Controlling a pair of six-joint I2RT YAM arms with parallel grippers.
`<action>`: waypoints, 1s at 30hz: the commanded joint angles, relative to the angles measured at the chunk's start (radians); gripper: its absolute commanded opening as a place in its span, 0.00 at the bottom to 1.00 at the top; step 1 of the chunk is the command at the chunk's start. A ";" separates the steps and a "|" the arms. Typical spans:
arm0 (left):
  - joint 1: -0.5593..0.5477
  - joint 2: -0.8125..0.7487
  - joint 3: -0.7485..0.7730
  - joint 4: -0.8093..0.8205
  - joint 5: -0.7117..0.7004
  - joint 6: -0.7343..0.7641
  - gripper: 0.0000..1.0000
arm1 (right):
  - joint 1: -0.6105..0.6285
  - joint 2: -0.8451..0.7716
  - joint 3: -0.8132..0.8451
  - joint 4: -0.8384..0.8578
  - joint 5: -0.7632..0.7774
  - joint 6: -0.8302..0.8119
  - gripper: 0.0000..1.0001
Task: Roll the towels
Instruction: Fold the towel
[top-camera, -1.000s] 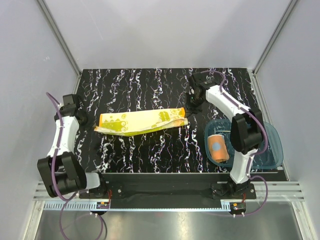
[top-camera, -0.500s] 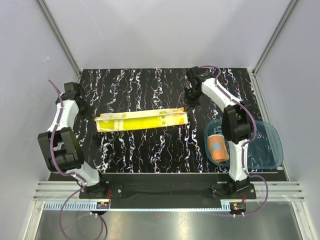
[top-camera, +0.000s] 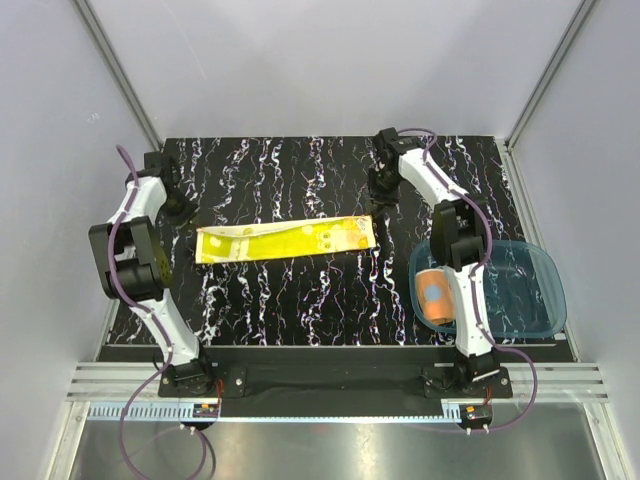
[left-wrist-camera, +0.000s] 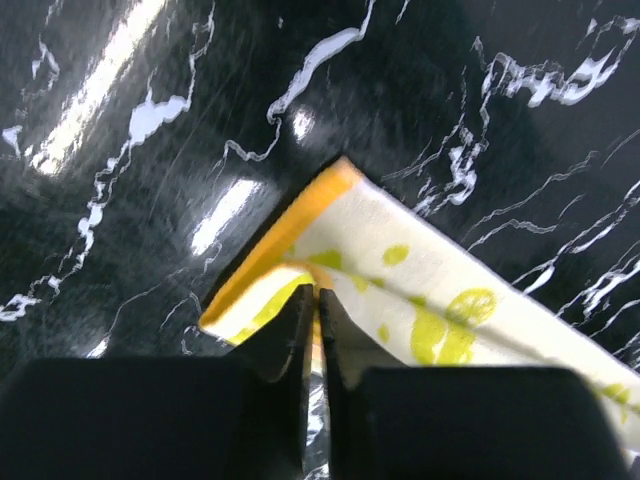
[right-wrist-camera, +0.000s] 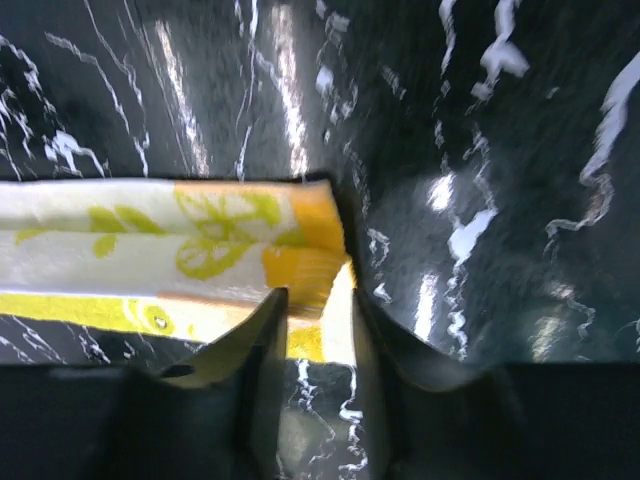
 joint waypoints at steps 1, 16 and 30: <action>0.003 0.047 0.150 -0.049 -0.009 -0.008 0.16 | -0.047 0.039 0.138 -0.056 0.002 -0.015 0.41; -0.003 -0.132 0.121 -0.090 -0.063 0.035 0.51 | -0.080 -0.201 -0.100 0.071 -0.107 0.027 0.63; -0.107 -0.603 -0.305 -0.010 -0.058 0.173 0.50 | -0.055 -0.285 -0.506 0.246 -0.171 0.045 0.59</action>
